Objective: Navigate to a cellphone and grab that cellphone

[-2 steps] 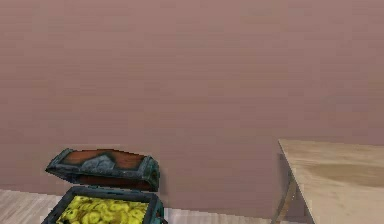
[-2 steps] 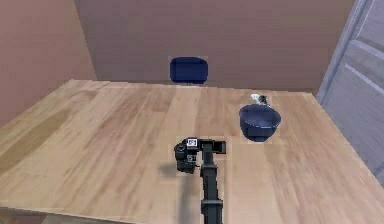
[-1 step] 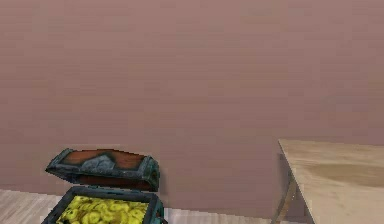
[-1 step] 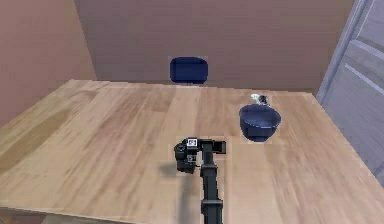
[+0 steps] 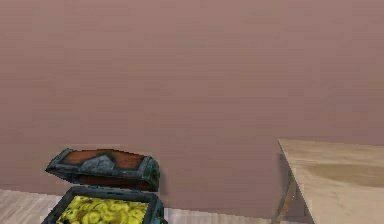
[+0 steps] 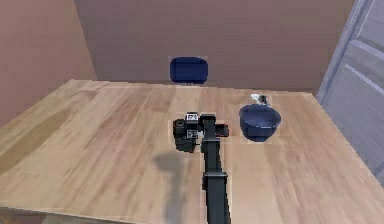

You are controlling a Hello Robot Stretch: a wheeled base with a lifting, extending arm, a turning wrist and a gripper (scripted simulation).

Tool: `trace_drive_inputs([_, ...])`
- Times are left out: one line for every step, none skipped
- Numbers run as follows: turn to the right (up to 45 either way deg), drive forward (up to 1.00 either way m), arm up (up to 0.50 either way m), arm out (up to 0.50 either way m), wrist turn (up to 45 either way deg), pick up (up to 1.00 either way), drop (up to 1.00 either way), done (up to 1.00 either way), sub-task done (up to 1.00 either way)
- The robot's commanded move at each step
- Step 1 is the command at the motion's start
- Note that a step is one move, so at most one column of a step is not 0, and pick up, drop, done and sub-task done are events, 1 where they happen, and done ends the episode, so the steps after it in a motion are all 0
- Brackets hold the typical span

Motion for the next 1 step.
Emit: trace_drive_inputs([0.0,0.0,0.0,0.0,0.0,0.0,0.0,1.0,0.0])
